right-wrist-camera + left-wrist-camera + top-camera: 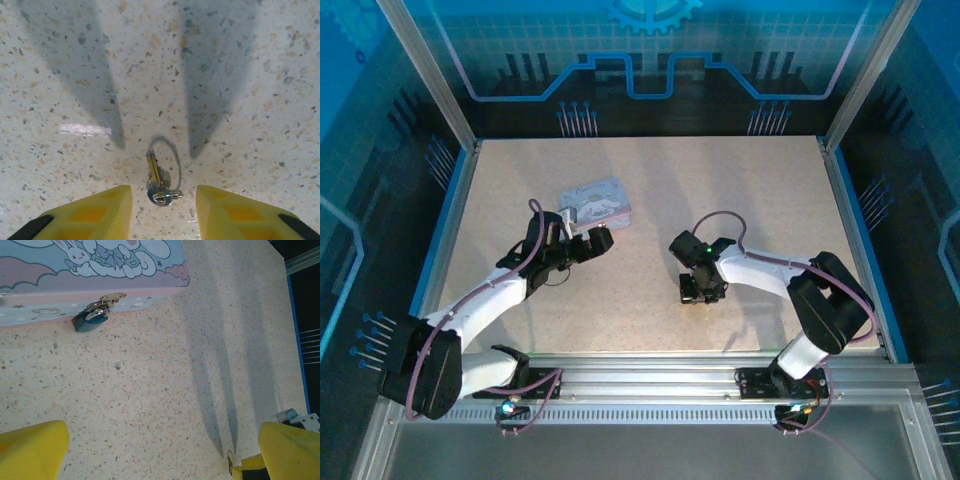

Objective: Unlock a padlock with a key

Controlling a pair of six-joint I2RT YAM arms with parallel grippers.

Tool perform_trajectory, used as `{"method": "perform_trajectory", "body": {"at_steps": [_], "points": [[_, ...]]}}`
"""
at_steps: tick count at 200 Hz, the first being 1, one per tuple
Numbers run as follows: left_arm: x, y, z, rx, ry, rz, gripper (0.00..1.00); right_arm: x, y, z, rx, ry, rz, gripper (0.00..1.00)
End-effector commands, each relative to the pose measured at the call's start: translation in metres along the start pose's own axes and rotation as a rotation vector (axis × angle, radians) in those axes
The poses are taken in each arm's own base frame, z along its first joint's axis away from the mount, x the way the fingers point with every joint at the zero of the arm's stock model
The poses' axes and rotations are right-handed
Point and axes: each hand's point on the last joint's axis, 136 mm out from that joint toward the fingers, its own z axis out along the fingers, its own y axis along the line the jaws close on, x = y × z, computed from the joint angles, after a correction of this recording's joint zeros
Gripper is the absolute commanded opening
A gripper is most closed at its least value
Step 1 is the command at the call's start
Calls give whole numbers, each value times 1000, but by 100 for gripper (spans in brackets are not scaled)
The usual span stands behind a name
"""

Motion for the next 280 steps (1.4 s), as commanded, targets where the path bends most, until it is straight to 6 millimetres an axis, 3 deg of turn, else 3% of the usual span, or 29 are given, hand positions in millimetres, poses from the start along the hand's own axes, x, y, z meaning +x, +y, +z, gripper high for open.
{"method": "perform_trajectory", "body": {"at_steps": [1, 72, 153, 232, 280], "points": [[-7, -15, -6, 38, -16, 29, 99, 7, -5, 3, 42, 18, 11, 38], [-8, -17, -9, 35, -14, 35, 99, 15, -10, 10, 51, 44, 13, 33], [-9, -17, -9, 30, -13, 31, 99, 31, -21, 19, 71, 77, 17, 19], [-15, -23, -15, 37, -26, 44, 99, 27, -22, 13, 63, 38, 4, 0], [-20, -39, -30, 82, -47, 37, 99, 7, -9, -4, -48, -116, -18, 0]]}}
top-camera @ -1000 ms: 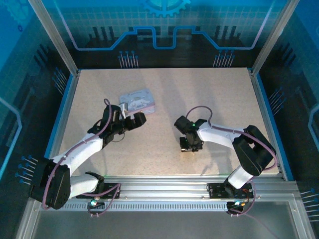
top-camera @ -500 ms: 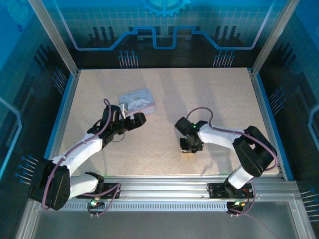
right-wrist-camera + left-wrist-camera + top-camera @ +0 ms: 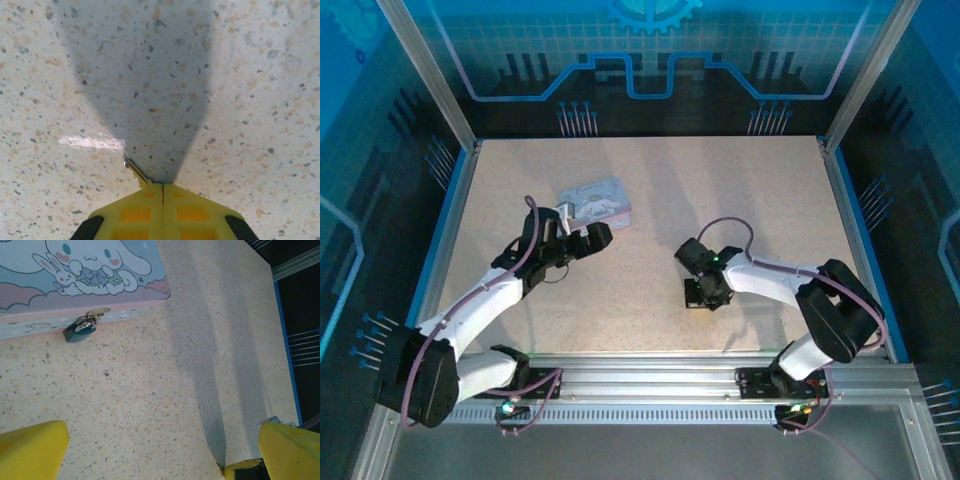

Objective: Unlock a padlock with a key

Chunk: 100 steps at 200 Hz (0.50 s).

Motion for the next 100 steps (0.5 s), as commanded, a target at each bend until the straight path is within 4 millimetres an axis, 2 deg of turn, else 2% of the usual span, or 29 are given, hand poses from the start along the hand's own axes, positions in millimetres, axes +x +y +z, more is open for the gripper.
{"method": "perform_trajectory", "body": {"at_steps": [1, 43, 76, 100], "points": [[-10, -23, -14, 59, -20, 23, 99, -5, 3, -9, -38, -78, -27, 0], [-12, -50, -26, 163, -9, 13, 97, -38, 34, -49, -269, -322, -37, 0], [-10, -79, -28, 266, 34, 6, 91, -66, 60, -96, -493, -532, -1, 0], [-10, -99, -26, 324, 69, -28, 89, -78, 69, -125, -600, -621, 37, 0]]}}
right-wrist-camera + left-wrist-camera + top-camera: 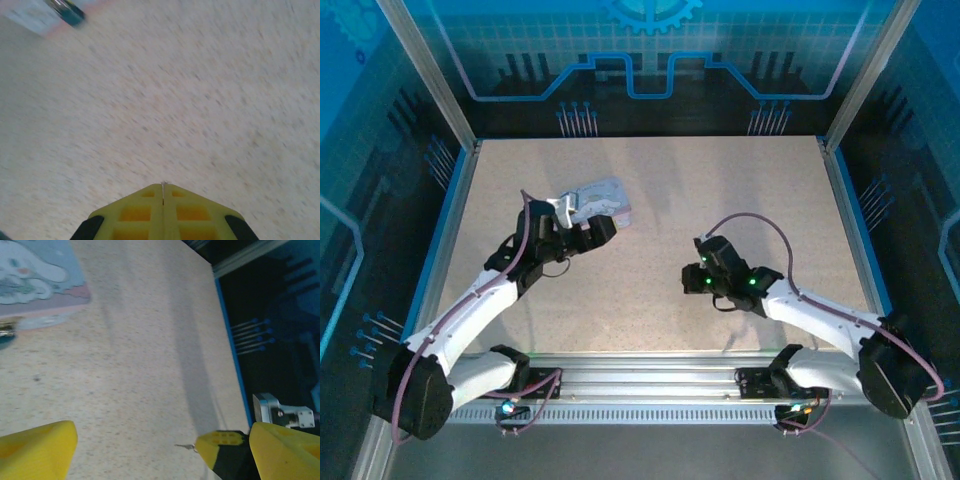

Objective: Unlock a padlock with a key

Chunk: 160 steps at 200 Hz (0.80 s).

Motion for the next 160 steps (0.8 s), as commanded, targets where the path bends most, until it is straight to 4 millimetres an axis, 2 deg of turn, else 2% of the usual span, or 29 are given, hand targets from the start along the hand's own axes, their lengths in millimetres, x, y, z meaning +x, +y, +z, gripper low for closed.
{"method": "perform_trajectory", "body": {"at_steps": [1, 20, 43, 73, 98, 125, 143, 154, 160], "points": [[-3, -36, 3, 118, 39, -35, 89, -36, 32, -13, -155, -151, 45, 0], [-5, -43, 8, 152, 32, -139, 89, -50, 46, -24, -212, -195, 53, 0], [-8, -50, 18, 223, 9, -346, 90, -65, 61, -33, -264, -234, 45, 0], [-5, -45, 32, 224, 23, -627, 90, -83, 82, -38, -319, -267, 10, 0], [4, -44, 44, 223, 79, -824, 90, -96, 99, -35, -349, -278, -20, 0], [16, -44, 56, 231, 125, -964, 87, -108, 116, -30, -380, -282, -50, 0], [23, -44, 62, 252, 139, -1040, 81, -114, 128, -25, -407, -278, -61, 0], [26, -46, 66, 272, 149, -1061, 78, -109, 129, -17, -407, -261, -68, 0], [27, -46, 67, 282, 147, -1069, 77, -119, 139, -22, -426, -280, -73, 0]]}}
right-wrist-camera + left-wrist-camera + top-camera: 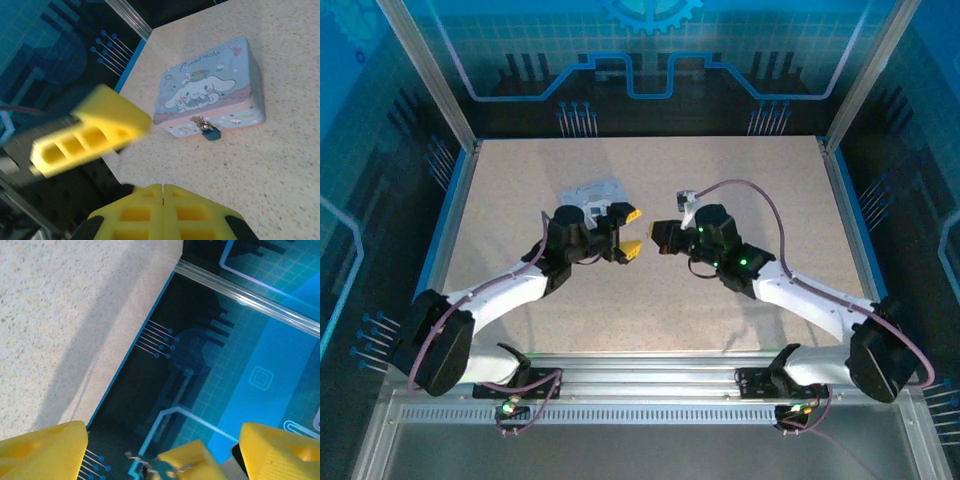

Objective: Unlock a padlock with a key

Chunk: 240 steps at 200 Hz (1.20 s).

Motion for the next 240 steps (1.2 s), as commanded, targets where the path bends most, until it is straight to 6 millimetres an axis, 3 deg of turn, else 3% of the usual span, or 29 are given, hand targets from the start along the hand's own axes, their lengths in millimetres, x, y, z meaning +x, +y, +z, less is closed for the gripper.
{"method": "perform_trajectory", "body": {"at_steps": [1, 39, 129, 173, 240], "points": [[7, -6, 7, 72, 37, -127, 76, -18, 28, 8, -83, -31, -41, 0], [1, 0, 9, 106, 14, -174, 68, -8, 34, 18, -98, 5, -47, 0], [-8, 4, 6, 133, -33, -208, 40, 25, 14, 11, -52, 59, -15, 0], [-9, 4, 6, 134, -37, -206, 27, 26, 10, 5, -38, 51, -11, 0], [-8, 2, 6, 136, -32, -192, 16, 22, 13, 4, -38, 43, -17, 0]]}}
